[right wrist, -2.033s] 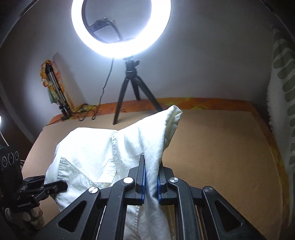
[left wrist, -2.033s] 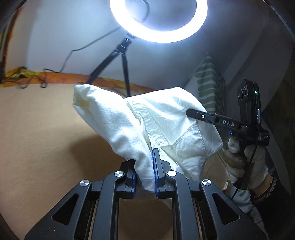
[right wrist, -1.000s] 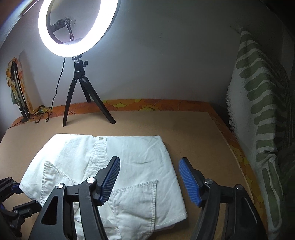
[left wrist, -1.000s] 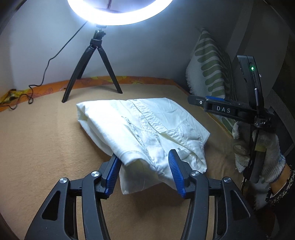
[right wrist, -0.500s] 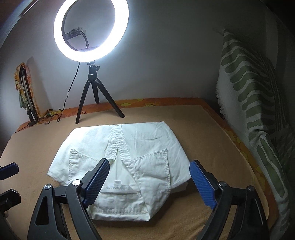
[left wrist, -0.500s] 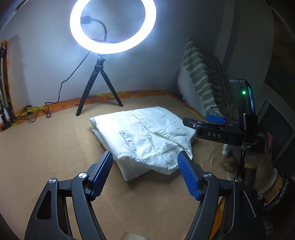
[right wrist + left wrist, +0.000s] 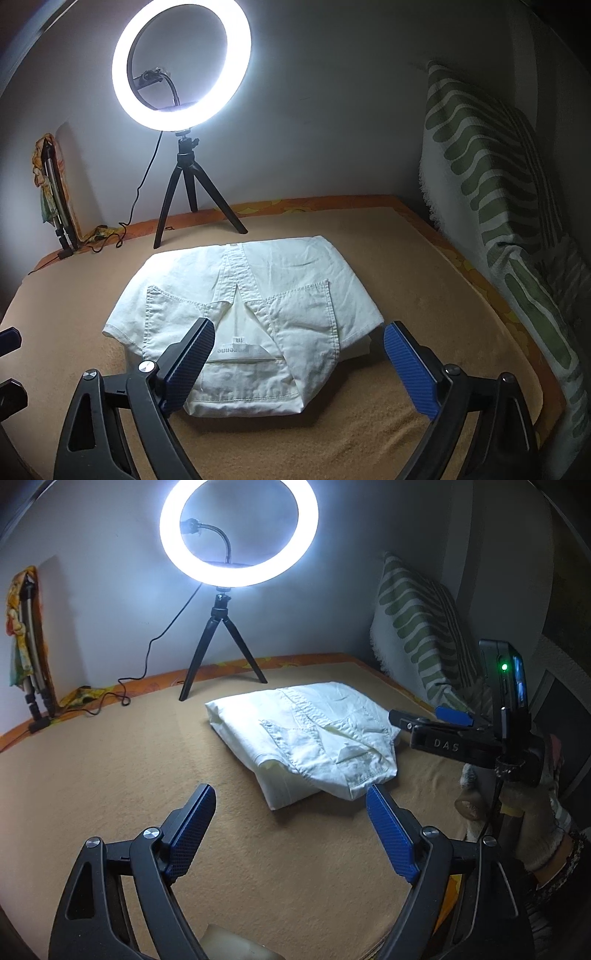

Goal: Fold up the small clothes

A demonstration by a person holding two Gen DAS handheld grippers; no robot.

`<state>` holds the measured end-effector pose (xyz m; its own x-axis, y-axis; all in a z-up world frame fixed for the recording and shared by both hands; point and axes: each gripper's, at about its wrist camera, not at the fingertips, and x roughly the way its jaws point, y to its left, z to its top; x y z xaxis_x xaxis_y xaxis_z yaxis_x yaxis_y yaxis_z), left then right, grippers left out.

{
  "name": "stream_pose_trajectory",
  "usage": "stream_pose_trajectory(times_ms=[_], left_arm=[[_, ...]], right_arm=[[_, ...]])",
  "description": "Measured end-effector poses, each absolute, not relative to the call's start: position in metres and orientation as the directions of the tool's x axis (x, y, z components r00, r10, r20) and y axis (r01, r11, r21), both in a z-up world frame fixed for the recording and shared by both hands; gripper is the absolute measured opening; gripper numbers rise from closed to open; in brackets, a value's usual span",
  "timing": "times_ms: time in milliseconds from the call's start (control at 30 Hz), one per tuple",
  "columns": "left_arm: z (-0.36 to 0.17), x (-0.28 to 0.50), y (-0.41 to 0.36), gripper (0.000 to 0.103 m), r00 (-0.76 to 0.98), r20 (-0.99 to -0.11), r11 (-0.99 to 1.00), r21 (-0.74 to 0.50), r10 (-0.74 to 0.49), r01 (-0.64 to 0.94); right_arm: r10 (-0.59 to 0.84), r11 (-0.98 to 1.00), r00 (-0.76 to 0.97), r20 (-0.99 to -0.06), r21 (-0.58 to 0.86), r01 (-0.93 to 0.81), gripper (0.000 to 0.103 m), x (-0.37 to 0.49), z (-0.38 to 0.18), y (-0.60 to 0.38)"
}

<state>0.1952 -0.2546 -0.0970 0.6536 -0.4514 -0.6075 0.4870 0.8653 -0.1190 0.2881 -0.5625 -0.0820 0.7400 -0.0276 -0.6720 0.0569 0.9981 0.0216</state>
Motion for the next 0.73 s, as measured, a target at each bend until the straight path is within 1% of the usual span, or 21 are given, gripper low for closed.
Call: stream_pose_trajectory(times_ms=[167, 333, 500, 733], left_arm=[[-0.103, 0.191, -0.258, 0.084, 0.662, -0.638, 0.88, -0.053, -0.393, 0.472], [-0.106, 0.187, -0.255, 0.084, 0.652, -0.651, 0.882, -0.059, -0.388, 0.467], [-0.105, 0.185, -0.252, 0.084, 0.669, -0.648, 0.892, -0.038, -0.365, 0.451], [-0.102, 0.181, -0.249, 0.084, 0.683, -0.629, 0.888, -0.029, -0.373, 0.459]], right_arm=[[-0.033, 0.998, 0.748, -0.663, 0.023, 0.065, 0.095, 0.282, -0.08, -0.564], [-0.039, 0.998, 0.747, -0.664, 0.018, 0.068, 0.095, 0.28, -0.081, -0.564], [-0.04, 0.998, 0.746, -0.665, 0.016, 0.067, 0.095, 0.28, -0.081, -0.562], [-0.052, 0.997, 0.743, -0.667, 0.009, 0.078, 0.096, 0.28, -0.083, -0.562]])
